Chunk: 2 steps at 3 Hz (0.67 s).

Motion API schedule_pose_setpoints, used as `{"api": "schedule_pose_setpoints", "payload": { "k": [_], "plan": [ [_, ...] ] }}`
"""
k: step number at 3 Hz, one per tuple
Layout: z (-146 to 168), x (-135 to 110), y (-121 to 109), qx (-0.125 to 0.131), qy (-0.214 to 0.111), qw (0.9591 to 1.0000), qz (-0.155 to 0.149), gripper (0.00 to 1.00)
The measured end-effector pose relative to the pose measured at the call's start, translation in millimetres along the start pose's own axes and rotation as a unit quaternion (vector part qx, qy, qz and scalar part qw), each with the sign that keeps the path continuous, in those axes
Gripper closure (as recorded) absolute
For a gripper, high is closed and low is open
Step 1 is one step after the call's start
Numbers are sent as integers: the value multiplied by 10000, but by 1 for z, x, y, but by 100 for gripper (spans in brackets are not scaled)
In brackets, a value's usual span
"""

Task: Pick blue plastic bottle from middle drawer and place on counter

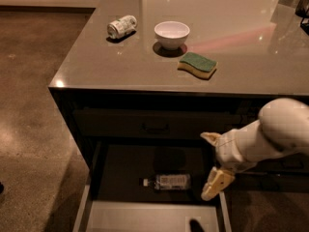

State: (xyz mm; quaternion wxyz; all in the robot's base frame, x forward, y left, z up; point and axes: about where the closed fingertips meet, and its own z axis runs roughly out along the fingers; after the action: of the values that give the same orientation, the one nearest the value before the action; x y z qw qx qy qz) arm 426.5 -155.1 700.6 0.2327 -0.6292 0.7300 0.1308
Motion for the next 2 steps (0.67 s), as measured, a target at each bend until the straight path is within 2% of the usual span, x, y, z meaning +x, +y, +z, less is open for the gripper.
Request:
{"api": "schedule_pose_setpoints", "payload": {
  "k": [1, 2],
  "plan": [
    [115, 27, -20, -30, -16, 9982, -595, 0],
    [208, 42, -29, -157, -10, 9944, -1044, 0]
  ]
}}
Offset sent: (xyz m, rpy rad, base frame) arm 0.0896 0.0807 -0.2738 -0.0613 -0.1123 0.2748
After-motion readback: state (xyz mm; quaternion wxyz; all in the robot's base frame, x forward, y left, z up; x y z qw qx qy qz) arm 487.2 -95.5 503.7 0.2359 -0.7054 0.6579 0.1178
